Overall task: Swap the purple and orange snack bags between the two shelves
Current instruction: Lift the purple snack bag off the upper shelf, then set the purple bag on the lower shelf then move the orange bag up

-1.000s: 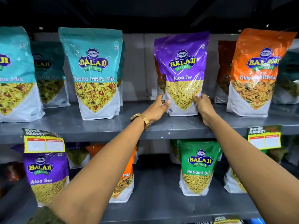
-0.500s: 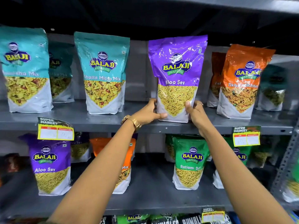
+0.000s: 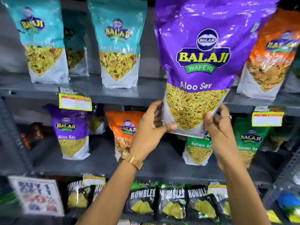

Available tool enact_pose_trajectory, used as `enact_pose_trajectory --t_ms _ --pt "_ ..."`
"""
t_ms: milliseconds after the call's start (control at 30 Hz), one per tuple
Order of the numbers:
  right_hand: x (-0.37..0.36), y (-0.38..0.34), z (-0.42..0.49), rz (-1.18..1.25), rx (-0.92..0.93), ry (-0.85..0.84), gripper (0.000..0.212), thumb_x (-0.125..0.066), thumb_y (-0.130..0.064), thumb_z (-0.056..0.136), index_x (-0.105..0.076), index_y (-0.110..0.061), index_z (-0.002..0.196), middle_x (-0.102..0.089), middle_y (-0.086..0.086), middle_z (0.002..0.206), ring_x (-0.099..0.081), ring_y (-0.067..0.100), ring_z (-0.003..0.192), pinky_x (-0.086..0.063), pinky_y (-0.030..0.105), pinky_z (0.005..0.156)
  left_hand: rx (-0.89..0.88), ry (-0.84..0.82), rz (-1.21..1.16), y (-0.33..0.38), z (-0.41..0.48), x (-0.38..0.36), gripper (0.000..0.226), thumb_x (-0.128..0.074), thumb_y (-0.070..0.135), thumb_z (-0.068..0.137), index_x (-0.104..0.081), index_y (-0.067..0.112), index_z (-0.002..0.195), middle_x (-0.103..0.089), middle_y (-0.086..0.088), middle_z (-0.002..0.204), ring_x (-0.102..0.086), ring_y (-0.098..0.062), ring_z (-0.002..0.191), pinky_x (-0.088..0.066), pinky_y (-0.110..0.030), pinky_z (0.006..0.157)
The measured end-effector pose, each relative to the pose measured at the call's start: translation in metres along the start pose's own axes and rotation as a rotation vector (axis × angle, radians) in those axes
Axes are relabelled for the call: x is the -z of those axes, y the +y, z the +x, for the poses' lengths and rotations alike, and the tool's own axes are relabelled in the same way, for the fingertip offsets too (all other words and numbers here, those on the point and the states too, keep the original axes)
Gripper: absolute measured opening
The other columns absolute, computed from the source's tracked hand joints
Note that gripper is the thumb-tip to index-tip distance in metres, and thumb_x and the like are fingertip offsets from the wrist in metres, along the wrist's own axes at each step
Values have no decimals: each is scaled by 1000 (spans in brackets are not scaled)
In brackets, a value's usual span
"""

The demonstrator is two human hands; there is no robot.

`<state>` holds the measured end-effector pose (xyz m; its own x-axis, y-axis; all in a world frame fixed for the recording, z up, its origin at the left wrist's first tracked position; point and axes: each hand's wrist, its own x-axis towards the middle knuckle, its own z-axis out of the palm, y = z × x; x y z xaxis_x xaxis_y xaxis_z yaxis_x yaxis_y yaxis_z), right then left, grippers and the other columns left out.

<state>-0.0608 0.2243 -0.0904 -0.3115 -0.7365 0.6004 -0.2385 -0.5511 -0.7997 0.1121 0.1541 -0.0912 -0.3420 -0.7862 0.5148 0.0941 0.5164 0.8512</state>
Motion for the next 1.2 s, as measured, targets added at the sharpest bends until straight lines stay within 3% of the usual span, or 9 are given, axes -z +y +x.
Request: enact_pose_trajectory --t_ms 267,333,433,500,633,767,933,1067,1200 --pt "-11 80 -77 -16 -263 -96 55 -45 -20 98 -22 -21 148 -44 8 151 -42 17 138 -34 30 116 223 -21 107 -74 -69 11 73 -77 -8 68 -48 18 130 -65 5 114 -64 7 95 -51 -10 82" --pt "-18 99 -89 -35 -355 -108 58 -45 -23 98 -18 -24 149 -34 1 157 -34 15 142 -26 33 119 276 -6 153 -97 -78 13 75 -77 -7 67 -47 15 132 -65 1 116 -65 5 97 -56 -19 86" --pt "-28 127 -98 -14 -463 -126 53 -42 -13 99 -17 -37 139 -35 -24 138 -42 -5 126 -32 7 100 316 29 254 -133 -91 14 77 -79 9 65 -46 22 133 -63 2 125 -62 -16 115 -54 -45 95" --pt "-32 147 -100 -8 -520 -161 49 -45 -11 97 -25 -40 132 -42 -28 126 -47 -15 112 -36 13 97 338 36 312 -157 -98 13 78 -77 23 67 -42 24 137 -64 0 126 -62 -23 115 -54 -50 93" --pt "-42 169 -95 -13 -573 -211 66 -68 -49 77 -32 -37 130 -49 -28 125 -54 -9 113 -46 11 89 377 43 363 -205 -100 9 83 -63 53 69 -30 32 143 -66 -6 124 -67 -32 104 -58 -55 77" --pt "-49 204 -82 -103 -592 -191 82 -79 -44 66 -33 -36 133 -59 -3 131 -58 18 121 -46 49 106 393 15 419 -246 -83 7 86 -51 64 69 -20 34 144 -63 -9 130 -65 -36 108 -58 -53 75" --pt "-62 230 -66 -198 -593 -126 110 -83 -56 49 -33 -19 140 -61 3 127 -58 24 120 -47 44 101 412 -12 429 -255 -64 2 79 -63 39 83 -17 30 147 -54 -11 140 -59 -35 119 -55 -50 88" --pt "-63 253 -58 -229 -587 -101 101 -77 -57 51 -39 -17 136 -63 1 119 -61 21 112 -49 18 88 378 -16 409 -264 -49 2 79 -66 23 83 -21 17 148 -47 -13 145 -53 -33 126 -50 -44 98" --pt "-59 278 -58 -269 -557 -79 66 -77 -21 73 -40 -28 128 -59 -4 123 -54 25 123 -45 43 104 374 64 443 -269 -54 15 78 -69 34 82 -28 9 144 -48 -15 140 -50 -34 128 -48 -36 97"
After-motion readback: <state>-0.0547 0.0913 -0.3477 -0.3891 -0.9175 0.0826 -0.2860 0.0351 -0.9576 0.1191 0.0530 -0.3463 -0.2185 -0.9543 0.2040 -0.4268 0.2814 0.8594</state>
